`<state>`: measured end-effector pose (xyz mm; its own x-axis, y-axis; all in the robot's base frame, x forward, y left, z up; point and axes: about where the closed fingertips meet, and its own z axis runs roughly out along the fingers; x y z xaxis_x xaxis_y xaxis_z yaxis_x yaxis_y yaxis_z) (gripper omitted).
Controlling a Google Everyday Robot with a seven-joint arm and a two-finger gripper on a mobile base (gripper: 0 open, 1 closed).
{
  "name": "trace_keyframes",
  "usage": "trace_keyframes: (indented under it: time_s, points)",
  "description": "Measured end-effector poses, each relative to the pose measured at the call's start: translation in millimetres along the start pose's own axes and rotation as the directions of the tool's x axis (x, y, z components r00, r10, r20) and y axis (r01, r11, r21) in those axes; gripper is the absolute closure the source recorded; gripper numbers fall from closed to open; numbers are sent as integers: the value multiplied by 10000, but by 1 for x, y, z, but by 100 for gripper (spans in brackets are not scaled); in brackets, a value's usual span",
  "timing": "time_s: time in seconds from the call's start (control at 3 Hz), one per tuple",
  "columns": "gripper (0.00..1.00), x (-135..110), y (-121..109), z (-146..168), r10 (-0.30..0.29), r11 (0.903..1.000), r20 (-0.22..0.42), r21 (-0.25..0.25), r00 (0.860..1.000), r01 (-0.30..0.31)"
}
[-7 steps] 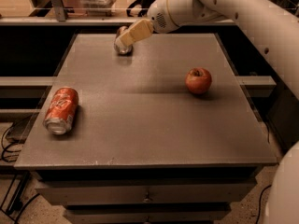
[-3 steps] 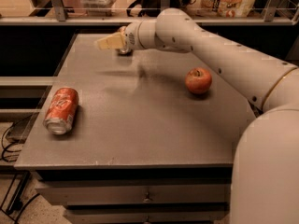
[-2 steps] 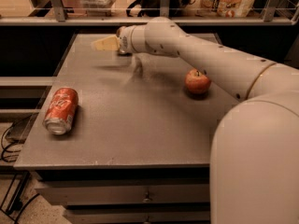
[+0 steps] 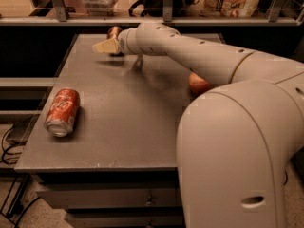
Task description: Pick orange can
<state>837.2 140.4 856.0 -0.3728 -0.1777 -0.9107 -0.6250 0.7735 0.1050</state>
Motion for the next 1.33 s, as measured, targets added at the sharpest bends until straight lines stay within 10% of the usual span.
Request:
trace_keyframes:
  time_s: [1.33]
  points:
    - [92,2,-36,-1,28,9936,-181,1127,9998,-7]
